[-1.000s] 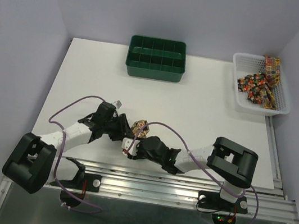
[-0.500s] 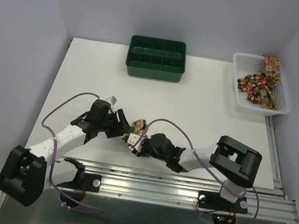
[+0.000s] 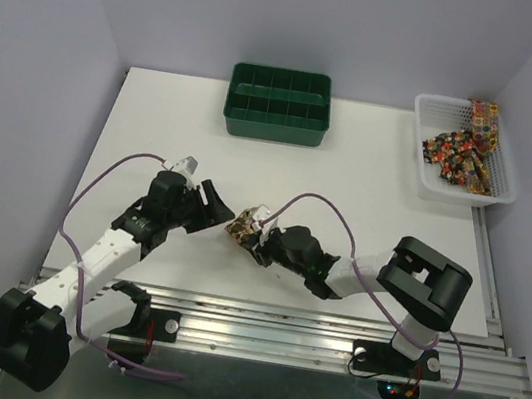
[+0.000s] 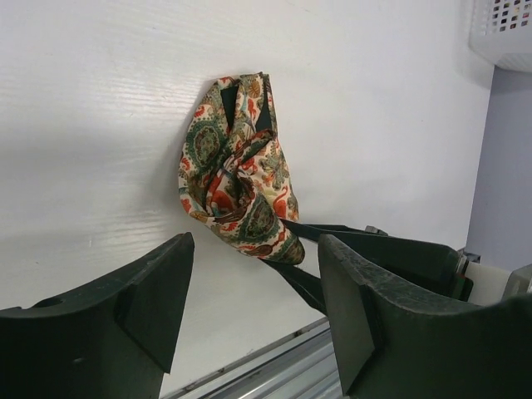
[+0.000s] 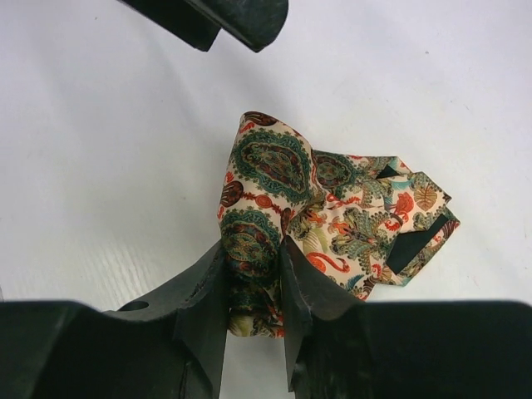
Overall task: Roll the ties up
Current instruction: Roll the tie
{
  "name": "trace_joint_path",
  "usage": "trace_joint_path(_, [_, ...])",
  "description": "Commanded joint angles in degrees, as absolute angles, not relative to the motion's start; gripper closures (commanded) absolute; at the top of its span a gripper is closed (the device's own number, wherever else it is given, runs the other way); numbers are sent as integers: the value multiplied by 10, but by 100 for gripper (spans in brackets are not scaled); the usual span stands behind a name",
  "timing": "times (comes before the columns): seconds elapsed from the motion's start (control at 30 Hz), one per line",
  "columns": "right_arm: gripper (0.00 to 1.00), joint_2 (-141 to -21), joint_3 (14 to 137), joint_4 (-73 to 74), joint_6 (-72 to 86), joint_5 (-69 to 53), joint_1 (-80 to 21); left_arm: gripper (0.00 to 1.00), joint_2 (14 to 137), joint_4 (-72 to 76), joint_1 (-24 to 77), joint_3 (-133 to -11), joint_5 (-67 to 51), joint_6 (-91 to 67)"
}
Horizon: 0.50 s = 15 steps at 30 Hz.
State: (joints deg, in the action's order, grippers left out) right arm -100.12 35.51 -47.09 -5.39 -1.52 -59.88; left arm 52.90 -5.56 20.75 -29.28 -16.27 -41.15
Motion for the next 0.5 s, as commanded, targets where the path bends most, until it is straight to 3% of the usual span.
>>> trace_joint_path(0.0, [99,-983,371,-526,-1,-4,-591,28,514,-47,204,-299,-156,-410])
trace_joint_path(0.47, [99,-874,372,-496,31,36,-569,28,511,-3,204,-301,-169,-398])
